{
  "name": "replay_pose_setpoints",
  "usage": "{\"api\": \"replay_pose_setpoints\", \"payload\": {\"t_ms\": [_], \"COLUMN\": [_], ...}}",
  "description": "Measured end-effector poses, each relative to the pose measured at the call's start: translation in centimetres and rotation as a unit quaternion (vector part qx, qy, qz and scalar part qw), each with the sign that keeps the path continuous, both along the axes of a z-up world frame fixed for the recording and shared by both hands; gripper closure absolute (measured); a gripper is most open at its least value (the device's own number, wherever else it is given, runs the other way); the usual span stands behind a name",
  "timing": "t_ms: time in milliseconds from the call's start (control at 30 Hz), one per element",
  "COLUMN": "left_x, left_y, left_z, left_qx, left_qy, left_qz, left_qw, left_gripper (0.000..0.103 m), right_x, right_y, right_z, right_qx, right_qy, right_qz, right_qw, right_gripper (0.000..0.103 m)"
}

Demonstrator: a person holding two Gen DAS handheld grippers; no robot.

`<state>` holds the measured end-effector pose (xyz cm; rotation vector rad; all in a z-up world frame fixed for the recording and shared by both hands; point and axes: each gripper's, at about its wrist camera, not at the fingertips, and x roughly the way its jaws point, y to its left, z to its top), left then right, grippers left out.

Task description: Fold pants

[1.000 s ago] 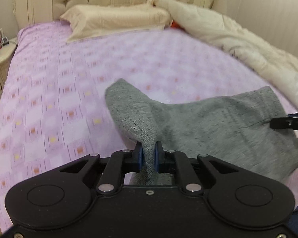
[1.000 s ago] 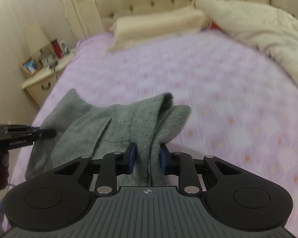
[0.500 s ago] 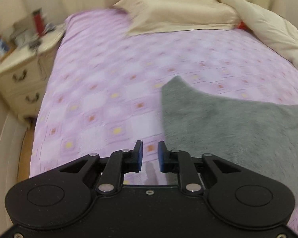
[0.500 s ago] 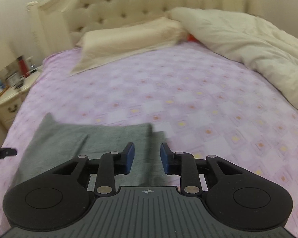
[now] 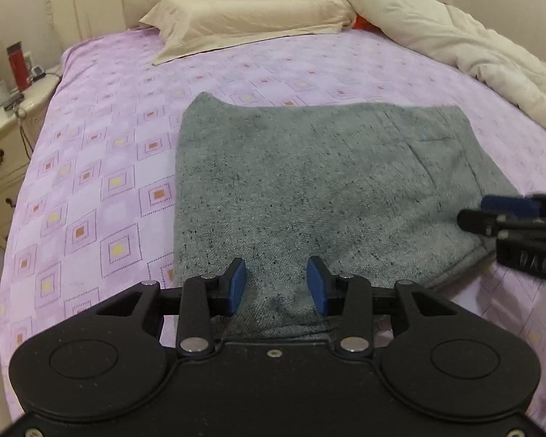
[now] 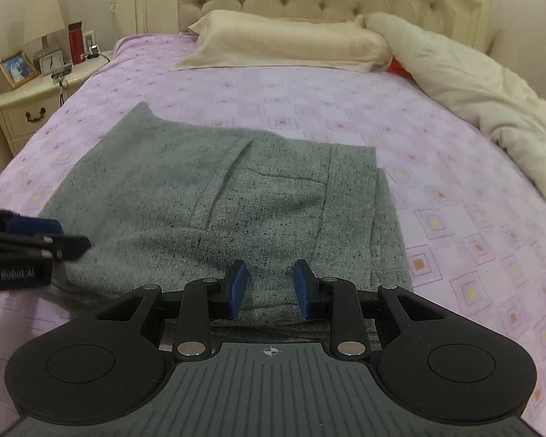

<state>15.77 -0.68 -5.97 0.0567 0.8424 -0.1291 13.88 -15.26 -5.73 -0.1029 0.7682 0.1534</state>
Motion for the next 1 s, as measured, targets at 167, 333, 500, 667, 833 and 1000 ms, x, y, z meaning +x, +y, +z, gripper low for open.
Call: {"api": "replay_pose_setpoints", "payload": {"t_ms": [167, 333, 500, 667, 833, 1000], "left_x": [1.1, 0.4, 0.2, -0.3, -2.1, -4.0], "left_y": [0.5, -0.6, -1.3, -0.8, 0.0, 0.5], "left_z": [0.1, 0.0, 0.1, 0.6, 2.3, 4.4], "left_qx": [-0.014, 0.002, 0.02, 0.019, 0.005, -0.001], "left_qy": [0.023, 0.02, 0.016, 0.007, 0.004, 0.0], "left_qz": [0.01, 0.026, 0.043, 0.065, 0.08, 0.081], "left_qw": [0.9996, 0.9994, 0.9987, 0.9977, 0.9968, 0.9967], "left_gripper": [0.054, 0.054, 0.054, 0.047, 0.047, 0.047], "right_x": [0.3, 0.2, 0.2, -0.3, -0.9, -1.9], "right_y": [-0.7, -0.7, -1.0, -1.6, -2.9, -2.0], "right_z": [-0.1, -0.4, -0.3, 0.3, 1.3, 2.9], "right_qx": [0.032, 0.031, 0.049, 0.075, 0.125, 0.069], "right_qy": [-0.001, -0.009, -0.01, -0.009, -0.009, -0.011], "right_qz": [-0.012, -0.008, -0.014, -0.022, -0.041, -0.058], "right_qw": [0.999, 0.999, 0.999, 0.997, 0.991, 0.996], "right_gripper": [0.074, 0.074, 0.074, 0.075, 0.075, 0.075]}}
